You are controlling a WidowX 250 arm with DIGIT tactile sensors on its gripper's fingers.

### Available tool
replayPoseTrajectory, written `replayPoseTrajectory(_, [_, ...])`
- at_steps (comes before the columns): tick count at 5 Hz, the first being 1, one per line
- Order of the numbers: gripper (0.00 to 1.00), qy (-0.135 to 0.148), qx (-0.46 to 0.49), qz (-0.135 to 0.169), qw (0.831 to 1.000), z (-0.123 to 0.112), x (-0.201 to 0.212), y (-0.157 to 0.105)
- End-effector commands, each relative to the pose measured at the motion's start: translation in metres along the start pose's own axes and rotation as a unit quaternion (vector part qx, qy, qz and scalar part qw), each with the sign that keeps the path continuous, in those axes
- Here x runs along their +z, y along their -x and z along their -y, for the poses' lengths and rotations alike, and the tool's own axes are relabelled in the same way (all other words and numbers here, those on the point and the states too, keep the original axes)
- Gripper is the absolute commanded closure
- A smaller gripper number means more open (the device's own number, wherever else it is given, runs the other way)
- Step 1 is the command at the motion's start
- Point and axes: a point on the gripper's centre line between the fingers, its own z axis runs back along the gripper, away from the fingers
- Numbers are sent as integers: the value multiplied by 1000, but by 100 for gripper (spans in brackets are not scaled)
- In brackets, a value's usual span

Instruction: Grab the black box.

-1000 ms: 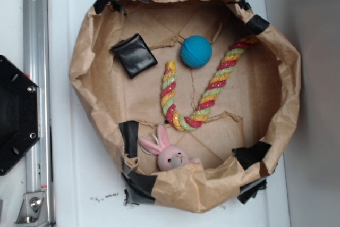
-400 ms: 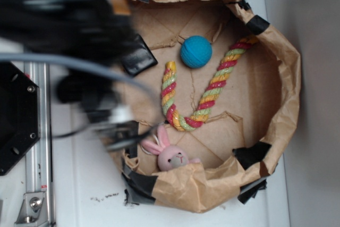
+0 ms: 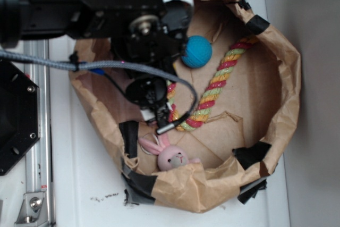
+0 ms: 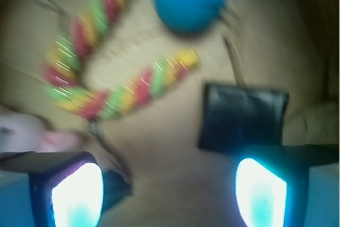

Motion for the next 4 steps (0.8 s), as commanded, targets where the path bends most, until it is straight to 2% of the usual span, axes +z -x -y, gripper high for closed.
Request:
replayPoseTrajectory(1, [0,-97,-53,2,994,-43,11,20])
replayPoseTrajectory(2, [0,-79,-71,21,994,-63,4,4])
replayPoseTrajectory(3, [0,-50,-123,20,991,-65,-23,-19])
replayPoseTrajectory(4, [0,-16,-152,18,988,-57,-41,-24])
